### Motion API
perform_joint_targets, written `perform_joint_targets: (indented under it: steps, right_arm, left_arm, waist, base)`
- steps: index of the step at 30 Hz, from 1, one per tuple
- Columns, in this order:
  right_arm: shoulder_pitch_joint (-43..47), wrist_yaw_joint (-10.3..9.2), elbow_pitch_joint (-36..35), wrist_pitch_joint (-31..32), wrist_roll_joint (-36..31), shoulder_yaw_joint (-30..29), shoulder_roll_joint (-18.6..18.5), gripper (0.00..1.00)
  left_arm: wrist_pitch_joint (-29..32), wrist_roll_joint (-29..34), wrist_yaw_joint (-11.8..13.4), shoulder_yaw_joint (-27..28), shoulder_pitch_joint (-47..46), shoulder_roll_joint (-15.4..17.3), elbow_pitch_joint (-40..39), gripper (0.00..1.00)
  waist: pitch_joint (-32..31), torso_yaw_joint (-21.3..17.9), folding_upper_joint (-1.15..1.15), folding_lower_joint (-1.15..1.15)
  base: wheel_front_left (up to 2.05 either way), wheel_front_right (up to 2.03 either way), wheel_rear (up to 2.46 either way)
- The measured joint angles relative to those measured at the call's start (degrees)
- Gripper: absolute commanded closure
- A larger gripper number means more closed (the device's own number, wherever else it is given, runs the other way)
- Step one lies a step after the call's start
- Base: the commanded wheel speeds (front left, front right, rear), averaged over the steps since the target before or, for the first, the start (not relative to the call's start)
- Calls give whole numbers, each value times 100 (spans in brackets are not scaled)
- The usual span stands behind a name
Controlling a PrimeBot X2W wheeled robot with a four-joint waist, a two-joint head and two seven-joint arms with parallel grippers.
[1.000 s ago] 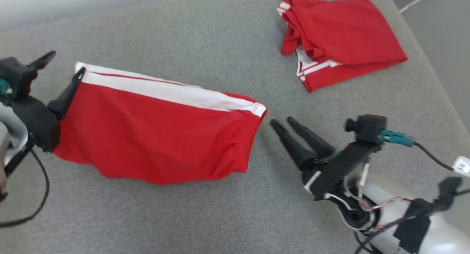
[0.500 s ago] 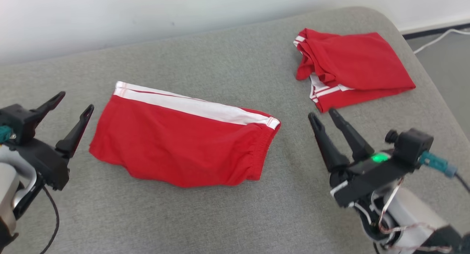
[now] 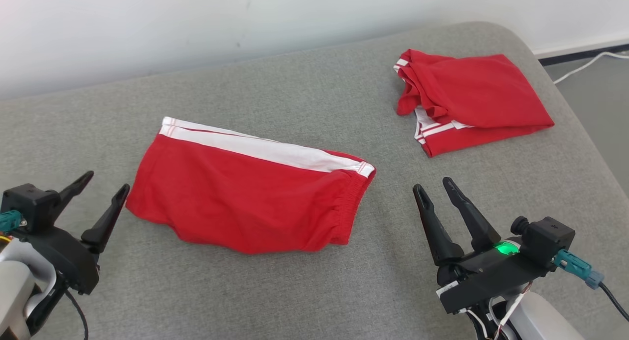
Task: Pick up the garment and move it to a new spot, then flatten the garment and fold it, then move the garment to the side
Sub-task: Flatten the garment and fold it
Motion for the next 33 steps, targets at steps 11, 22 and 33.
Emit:
perform_joint_targets:
  steps: [11,22,33]
  right_arm:
    - [-204,0,56,0,-125,219,208,0]
    - [-349,0,135,0,-126,339,341,0]
    - [-346,0,181,0,-176,286,354,0]
  left_arm:
    - [113,-664,-1,-724,-215,29,407,0]
    - [516,-1229,0,-1418,-444,14,860,0]
    - [505,-1694,0,-2000,-594,-26,732,100]
  waist:
    - [273,-313,0,1]
    - [527,-654,0,1]
    - [414,-570,0,1]
  base:
    - [0,0,0]
    - [0,0,0]
    - [0,0,0]
